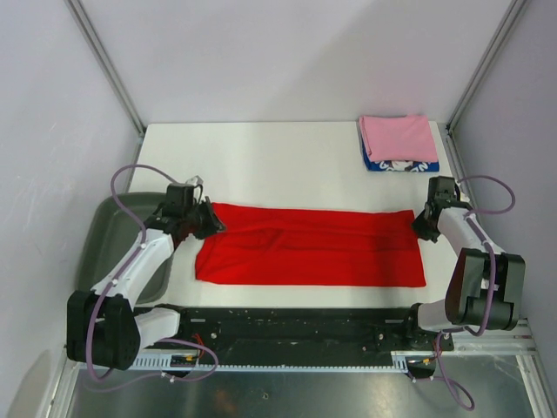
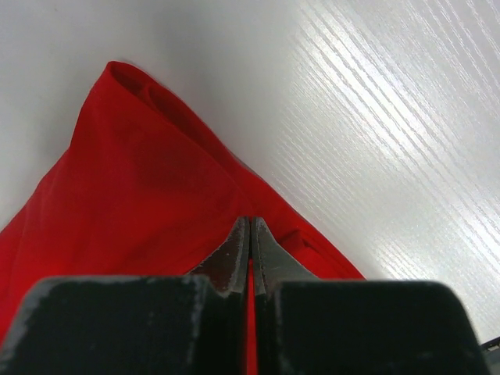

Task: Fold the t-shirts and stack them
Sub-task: Fold the other side of the tshirt into a rectangle

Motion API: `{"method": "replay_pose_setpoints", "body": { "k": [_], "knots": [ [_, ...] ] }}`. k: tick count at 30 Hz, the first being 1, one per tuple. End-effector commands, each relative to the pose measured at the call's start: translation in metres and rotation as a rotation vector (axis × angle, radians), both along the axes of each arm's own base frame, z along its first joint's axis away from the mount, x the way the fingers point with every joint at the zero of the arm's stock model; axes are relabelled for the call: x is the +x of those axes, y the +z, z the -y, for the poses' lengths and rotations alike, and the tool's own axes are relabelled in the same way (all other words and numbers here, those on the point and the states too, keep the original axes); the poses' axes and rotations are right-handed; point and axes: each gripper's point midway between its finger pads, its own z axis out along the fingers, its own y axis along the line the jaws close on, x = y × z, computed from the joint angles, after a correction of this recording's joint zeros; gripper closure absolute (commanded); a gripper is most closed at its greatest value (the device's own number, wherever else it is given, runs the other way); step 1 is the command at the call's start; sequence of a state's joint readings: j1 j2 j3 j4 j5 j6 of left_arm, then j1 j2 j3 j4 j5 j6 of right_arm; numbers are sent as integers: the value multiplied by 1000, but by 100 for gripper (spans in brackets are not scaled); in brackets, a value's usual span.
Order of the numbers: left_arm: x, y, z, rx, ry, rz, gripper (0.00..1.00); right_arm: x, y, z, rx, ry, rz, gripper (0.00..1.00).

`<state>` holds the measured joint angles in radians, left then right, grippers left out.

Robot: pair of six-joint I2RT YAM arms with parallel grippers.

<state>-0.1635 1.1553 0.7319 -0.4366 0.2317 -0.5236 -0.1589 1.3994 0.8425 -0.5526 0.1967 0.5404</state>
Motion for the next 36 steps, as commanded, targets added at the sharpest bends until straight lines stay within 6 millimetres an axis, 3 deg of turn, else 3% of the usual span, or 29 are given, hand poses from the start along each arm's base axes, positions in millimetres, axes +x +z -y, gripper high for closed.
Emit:
{"method": "replay_pose_setpoints", "body": {
  "k": [1, 11, 26, 36],
  "knots": [
    [0, 13, 5, -24, -18, 47, 100, 1, 10, 5, -6, -27, 40, 100],
    [1, 29, 7, -36, -27, 81, 100, -5, 21, 8, 2, -37, 65, 100],
    [-32, -8, 13, -86, -46, -36, 100, -15, -5, 11, 36, -58, 13, 100],
    [-27, 23, 19, -125, -62, 24, 100, -13, 4, 13, 45, -65, 49, 100]
  ]
}}
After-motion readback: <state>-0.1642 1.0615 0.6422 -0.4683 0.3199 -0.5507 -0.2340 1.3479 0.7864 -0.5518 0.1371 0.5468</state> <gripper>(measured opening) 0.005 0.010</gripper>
